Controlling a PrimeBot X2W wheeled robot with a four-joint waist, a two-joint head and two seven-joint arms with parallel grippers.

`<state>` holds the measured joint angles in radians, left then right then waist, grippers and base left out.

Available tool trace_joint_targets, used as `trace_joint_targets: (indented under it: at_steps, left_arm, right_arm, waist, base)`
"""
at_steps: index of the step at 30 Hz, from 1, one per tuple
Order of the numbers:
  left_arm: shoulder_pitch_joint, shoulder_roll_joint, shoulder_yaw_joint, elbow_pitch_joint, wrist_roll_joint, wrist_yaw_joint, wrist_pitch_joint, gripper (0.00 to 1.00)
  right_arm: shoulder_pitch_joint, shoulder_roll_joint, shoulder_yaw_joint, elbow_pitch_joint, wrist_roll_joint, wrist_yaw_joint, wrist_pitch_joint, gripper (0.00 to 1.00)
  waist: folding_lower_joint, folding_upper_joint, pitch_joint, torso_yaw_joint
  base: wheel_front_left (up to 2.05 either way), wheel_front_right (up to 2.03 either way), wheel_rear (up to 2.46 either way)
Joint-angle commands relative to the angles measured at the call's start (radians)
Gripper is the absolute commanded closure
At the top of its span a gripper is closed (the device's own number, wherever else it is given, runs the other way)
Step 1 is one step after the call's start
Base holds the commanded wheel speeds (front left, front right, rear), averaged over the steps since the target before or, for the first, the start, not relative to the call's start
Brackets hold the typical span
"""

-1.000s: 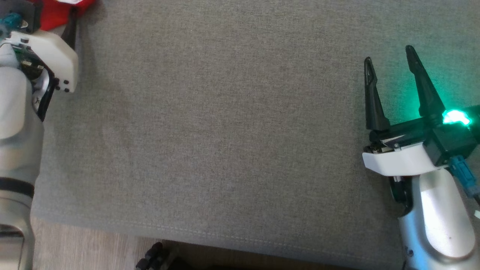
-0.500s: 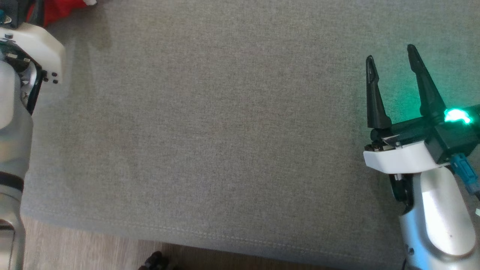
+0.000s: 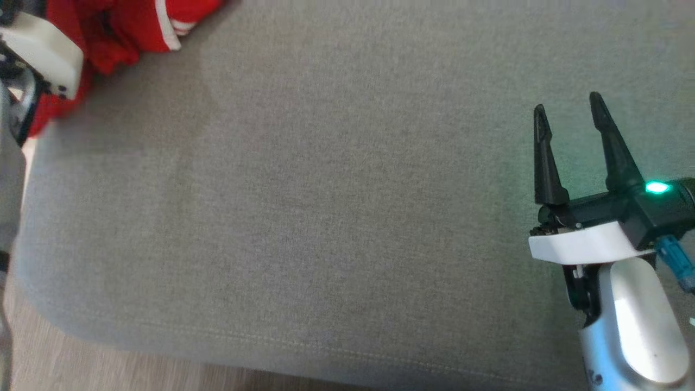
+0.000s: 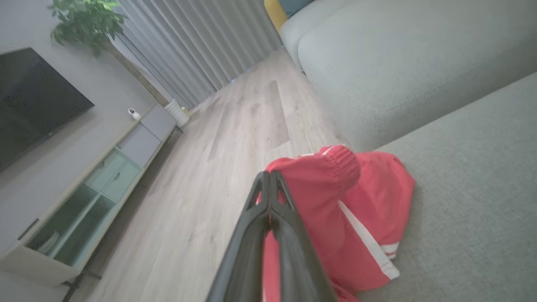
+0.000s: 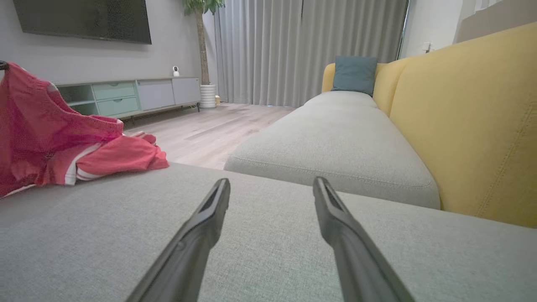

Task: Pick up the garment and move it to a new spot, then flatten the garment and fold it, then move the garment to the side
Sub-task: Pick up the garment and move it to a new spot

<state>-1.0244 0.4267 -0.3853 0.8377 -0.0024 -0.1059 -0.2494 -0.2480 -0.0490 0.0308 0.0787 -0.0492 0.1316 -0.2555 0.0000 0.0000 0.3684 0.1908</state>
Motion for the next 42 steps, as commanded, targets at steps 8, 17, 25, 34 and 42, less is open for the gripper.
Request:
trace_joint_targets:
  at_steps: [8,17,25,34,42]
  left_arm:
    - [-0.092,0.074,-0.057,-0.199,0.026,-0.015,0.007,1.00]
    - [-0.051,-0.027,-0.185,-0.398,-0.023,-0.023,0.067,1.00]
    - [0.073,-0.229,-0.272,-0.355,-0.091,-0.002,0.058,1.00]
    - [0.139,-0.366,-0.407,-0.261,-0.114,-0.002,0.009,1.00]
    - [0.200,-0.376,-0.539,-0.215,-0.191,0.002,0.008,0.09]
  right_arm:
    - [0.035,-0.001,0.016,-0.019,0.061,-0.001,-0.006,0.00]
    - [0.052,-0.001,0.003,-0.016,0.095,-0.001,-0.006,0.00]
    - [0.032,-0.001,0.007,-0.020,0.124,-0.001,-0.006,0.00]
    - [0.025,-0.001,0.011,-0.024,0.146,-0.001,-0.006,0.00]
    - [0.026,-0.001,0.022,-0.017,0.159,-0.001,-0.006,0.00]
  waist:
    - [0.0000,0.0000,-0.133,-0.060]
    - [0.0000,0.0000,-0.169,-0.174]
    - [0.0000,0.0000,-0.134,-0.308]
    - [0.0000,0.0000,-0.096,-0.416]
    - [0.0000,0.0000,-0.093,-0.430]
  base:
    - [0.00,0.00,0.00]
    - [0.00,0.00,0.00]
    - [0.00,0.00,0.00]
    - [0.00,0.00,0.00]
    - [0.00,0.00,0.00]
